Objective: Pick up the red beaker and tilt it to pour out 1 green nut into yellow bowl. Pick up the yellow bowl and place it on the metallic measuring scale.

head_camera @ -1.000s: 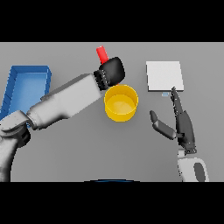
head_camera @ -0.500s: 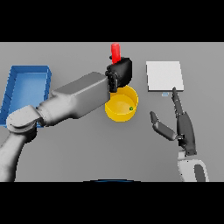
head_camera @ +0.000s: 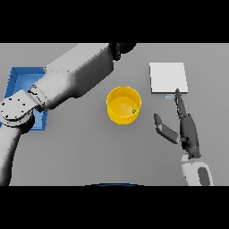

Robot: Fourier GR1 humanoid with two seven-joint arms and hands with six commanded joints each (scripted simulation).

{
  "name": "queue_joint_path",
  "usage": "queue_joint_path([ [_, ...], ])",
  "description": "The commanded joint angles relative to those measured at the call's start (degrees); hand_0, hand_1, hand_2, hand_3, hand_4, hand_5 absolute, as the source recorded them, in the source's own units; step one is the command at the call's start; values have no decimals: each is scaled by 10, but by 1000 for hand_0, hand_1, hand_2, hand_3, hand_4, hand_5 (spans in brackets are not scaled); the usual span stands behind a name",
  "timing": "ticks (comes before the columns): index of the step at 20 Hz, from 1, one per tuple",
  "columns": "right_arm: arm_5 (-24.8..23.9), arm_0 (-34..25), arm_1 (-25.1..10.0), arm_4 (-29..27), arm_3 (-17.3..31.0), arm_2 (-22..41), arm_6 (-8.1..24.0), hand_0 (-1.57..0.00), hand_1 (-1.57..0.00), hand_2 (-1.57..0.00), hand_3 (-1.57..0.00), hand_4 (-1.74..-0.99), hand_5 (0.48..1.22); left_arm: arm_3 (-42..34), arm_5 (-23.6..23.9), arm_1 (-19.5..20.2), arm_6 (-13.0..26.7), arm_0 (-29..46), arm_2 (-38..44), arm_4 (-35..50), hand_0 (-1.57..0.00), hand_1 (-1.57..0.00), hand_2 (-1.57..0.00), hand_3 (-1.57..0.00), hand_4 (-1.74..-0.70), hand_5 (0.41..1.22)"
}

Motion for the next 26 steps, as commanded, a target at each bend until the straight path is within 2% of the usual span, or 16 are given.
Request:
queue_joint_path([
  [1,-1,1,2,3,1,3,-4,1,1,1,1,-1160,660,24,22,8,2,-13,7,5,-1571,-1571,-1571,-1179,-1731,1221],
  [2,-1,1,0,7,-1,5,-4,1,1,1,1,-1160,663,52,29,14,18,-29,26,20,-1571,-1571,-1571,-1257,-1726,1221],
  [5,2,-11,6,-5,13,1,1,1,1,1,1,-1156,658,127,34,37,31,-67,108,105,-1571,-1571,-1571,-1410,-1729,1221],
  [7,-8,-18,-3,11,17,-2,8,1,1,1,1,-1146,641,167,34,63,51,-73,188,194,-1571,-1571,-1571,-1468,-1734,1221],
  [9,-19,-19,-1,29,15,6,7,1,1,1,1,-1144,633,201,48,87,80,-69,262,282,-1571,-1571,-1571,-1417,-1736,1221],
  [11,-3,-20,0,5,10,3,4,1,1,1,1,-1129,625,235,66,117,98,-60,314,350,-1571,-1571,-1571,-1394,-1738,1221],
  [14,18,-23,4,-29,15,-2,-11,1,1,1,1,-1083,625,273,96,162,105,-22,382,449,-1571,-1571,-1571,-1480,-1739,1221],
  [17,26,-28,-2,-32,16,-2,2,1,1,1,1,-1106,642,291,140,189,121,36,423,521,-1571,-1571,-1571,-1525,-1740,1221],
  [19,30,-28,-2,-36,19,-2,-9,1,1,1,1,-1141,657,300,166,198,146,68,440,558,-1571,-1571,-1571,-1541,-1740,1221],
  [21,33,-28,-7,-38,22,-5,-10,1,1,1,1,-1157,666,313,186,203,192,90,465,601,-1571,-1571,-1571,-1552,-1741,1221],
  [24,33,-29,-9,-30,26,0,-22,1,1,1,1,-1181,687,314,204,213,187,130,492,650,-1571,-1571,-1571,-1488,-1741,1221],
  [26,30,-36,-10,-20,31,3,-16,1,1,1,1,-1191,702,313,216,205,195,157,511,681,-1571,-1571,-1571,-1428,-1741,1221],
])
